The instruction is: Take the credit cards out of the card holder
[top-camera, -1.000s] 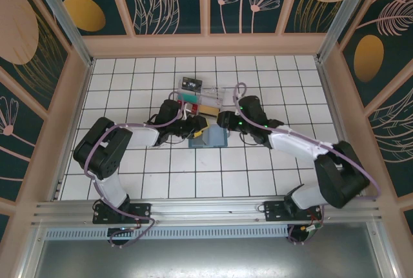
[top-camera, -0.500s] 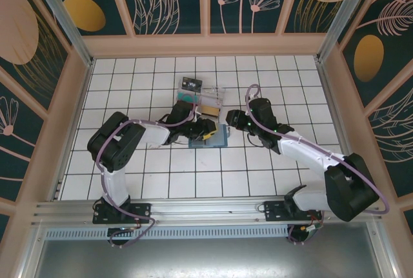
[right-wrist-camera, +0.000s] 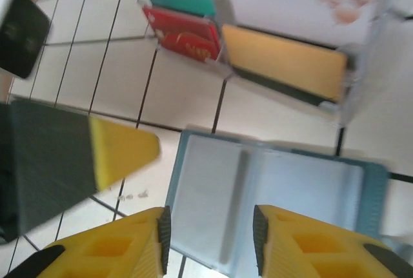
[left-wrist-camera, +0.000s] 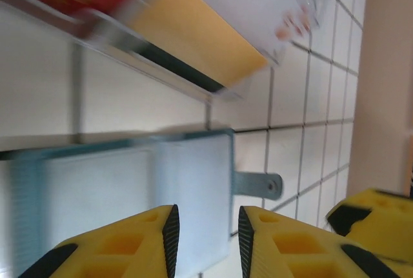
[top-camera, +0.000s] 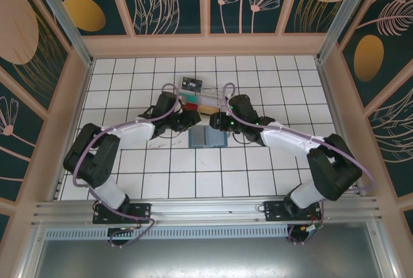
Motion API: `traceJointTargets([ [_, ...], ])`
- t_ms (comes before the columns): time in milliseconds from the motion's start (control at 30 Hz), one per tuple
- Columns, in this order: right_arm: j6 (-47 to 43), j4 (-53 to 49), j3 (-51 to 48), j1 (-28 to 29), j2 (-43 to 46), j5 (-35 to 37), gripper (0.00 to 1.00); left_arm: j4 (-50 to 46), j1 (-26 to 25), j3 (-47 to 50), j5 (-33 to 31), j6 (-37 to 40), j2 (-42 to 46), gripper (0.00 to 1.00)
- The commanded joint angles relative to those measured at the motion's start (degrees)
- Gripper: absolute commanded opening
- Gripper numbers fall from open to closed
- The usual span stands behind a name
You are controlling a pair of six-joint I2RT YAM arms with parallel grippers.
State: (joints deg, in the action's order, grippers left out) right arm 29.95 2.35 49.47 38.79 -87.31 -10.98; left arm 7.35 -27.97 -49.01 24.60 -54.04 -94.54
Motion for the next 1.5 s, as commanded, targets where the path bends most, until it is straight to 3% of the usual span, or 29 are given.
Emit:
traceJointTargets([
  [0,-1.66,-2.58,2.36,0.55,-4.69,-5.10,0.40,-5.05,1.98,3.64,-3.85,1.18,2.21,0.35],
  [267,-3.46,-11.39,7.26,1.66,-12.28,-0.07,0.42,-0.24,2.08,7.05,-0.21,-0.81,2.17,0.39],
  [533,-7.30,-21.25,14.18,7.18,-19.03,13.41,0.63,0.41,2.20,6.98,-1.35,-1.96,1.47,0.40],
  [700,-7.27,-22.98,15.10,8.23,-21.61,15.42,0.71,1.04,2.38,7.44,-1.40,-2.48,1.67,0.40],
  [1167,-6.50,-24.59,13.81,8.38,-25.60,19.53,0.52,4.51,2.39,7.40,3.53,-2.88,-0.10,0.40],
  [1467,-6.60,-23.97,13.28,8.41,-25.99,19.07,0.51,6.00,1.83,6.44,7.10,-2.69,-2.43,0.42],
])
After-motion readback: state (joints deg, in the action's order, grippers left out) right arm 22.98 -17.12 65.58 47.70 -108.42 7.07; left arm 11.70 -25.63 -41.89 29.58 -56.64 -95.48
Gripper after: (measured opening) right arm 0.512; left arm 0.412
